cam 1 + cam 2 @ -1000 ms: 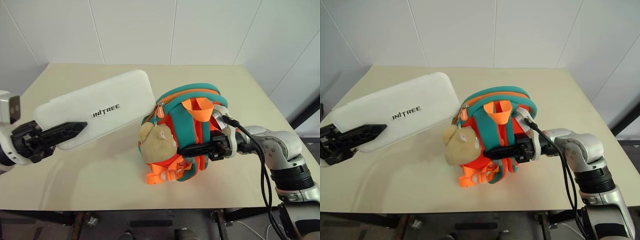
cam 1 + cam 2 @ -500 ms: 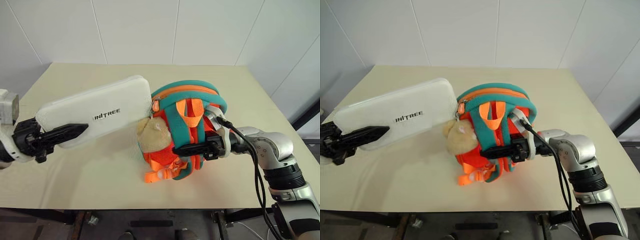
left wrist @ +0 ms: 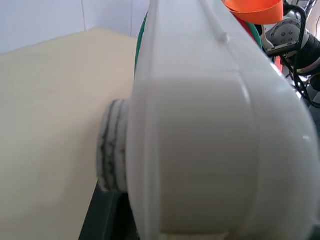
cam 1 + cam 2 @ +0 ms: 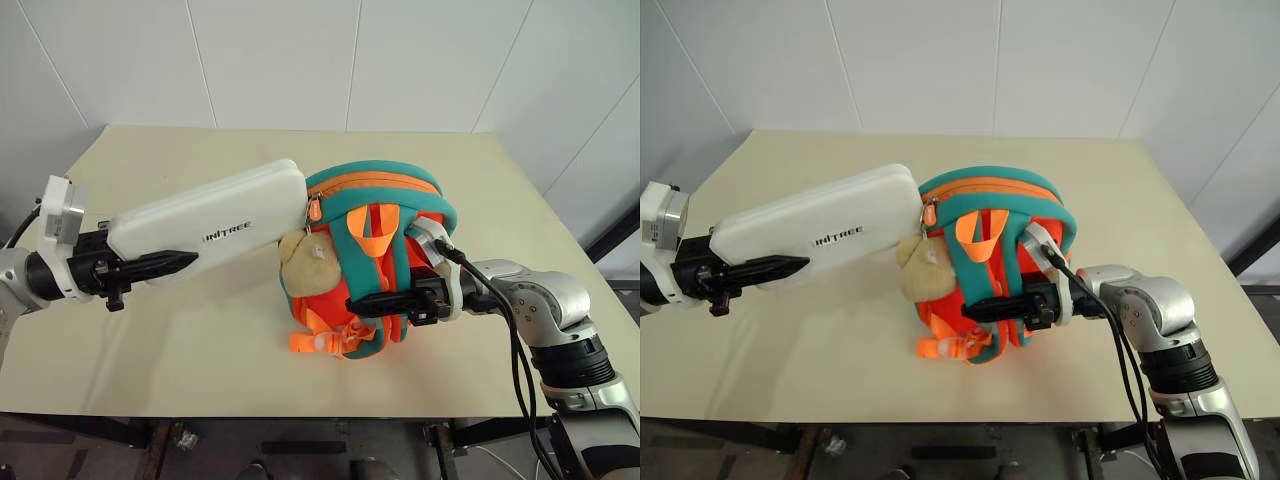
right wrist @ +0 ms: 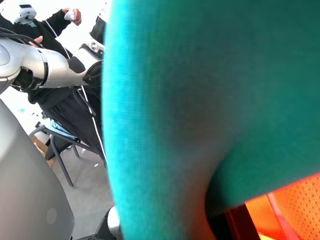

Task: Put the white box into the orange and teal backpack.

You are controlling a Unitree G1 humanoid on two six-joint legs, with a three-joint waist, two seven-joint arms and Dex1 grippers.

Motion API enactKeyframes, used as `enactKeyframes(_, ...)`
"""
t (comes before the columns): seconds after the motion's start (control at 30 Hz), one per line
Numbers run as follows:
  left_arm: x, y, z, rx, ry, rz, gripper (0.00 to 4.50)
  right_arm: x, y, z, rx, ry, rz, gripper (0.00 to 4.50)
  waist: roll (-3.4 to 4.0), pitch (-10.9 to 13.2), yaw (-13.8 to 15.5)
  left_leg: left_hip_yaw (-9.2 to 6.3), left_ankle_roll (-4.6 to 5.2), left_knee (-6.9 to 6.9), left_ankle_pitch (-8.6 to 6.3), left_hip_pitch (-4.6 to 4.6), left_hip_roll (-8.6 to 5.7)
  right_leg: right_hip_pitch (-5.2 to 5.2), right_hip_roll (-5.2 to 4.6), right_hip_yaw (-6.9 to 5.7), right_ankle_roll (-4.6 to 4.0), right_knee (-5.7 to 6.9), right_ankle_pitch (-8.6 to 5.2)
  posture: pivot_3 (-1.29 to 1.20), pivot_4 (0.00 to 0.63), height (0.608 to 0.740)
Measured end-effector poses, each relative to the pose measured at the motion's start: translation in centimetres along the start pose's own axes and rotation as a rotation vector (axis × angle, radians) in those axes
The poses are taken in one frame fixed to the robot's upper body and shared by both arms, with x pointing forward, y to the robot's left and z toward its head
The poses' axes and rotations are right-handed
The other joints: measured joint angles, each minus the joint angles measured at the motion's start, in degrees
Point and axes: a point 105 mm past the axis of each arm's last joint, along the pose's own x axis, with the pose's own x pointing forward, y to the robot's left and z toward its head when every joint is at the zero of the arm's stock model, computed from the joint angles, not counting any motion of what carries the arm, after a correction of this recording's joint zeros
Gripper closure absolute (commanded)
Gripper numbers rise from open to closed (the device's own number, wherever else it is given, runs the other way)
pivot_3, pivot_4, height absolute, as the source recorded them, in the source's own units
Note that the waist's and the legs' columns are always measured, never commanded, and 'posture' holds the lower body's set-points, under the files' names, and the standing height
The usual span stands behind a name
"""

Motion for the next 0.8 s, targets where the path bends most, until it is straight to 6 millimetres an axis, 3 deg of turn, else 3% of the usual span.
enactKeyframes(0.27,-0.9,0.0,0.3,-0.07,-0.01,-0.015,3.29,-1.3,0.9,0.1,0.027,0.018,0.017,4.47,0.02,0.0,-0.3,0.0,0.06,-0.03,-0.05,0.0,0.01,-0.02,0.0,0.0,0.01,0.0,-0.06,0.0,0.15,0.74)
enactKeyframes(0.57,-1.5,-0.7,-1.0,-0.066,0.075,-0.03,3.29,-1.2,1.9,1.3,0.029,0.015,0.091,4.47,0.02,0.0,-0.2,0.01,0.06,0.0,-0.05,0.0,0.01,-0.02,-0.01,0.0,0.01,0.01,-0.06,0.0,0.15,0.74)
enactKeyframes(0.8,0.2,-0.6,-3.1,-0.025,0.195,-0.074,3.29,-1.4,1.9,1.5,0.041,0.013,0.098,4.47,0.03,0.0,0.0,0.01,0.06,0.0,-0.05,-0.02,0.01,-0.02,0.0,0.0,0.0,0.0,-0.06,0.0,0.15,0.74)
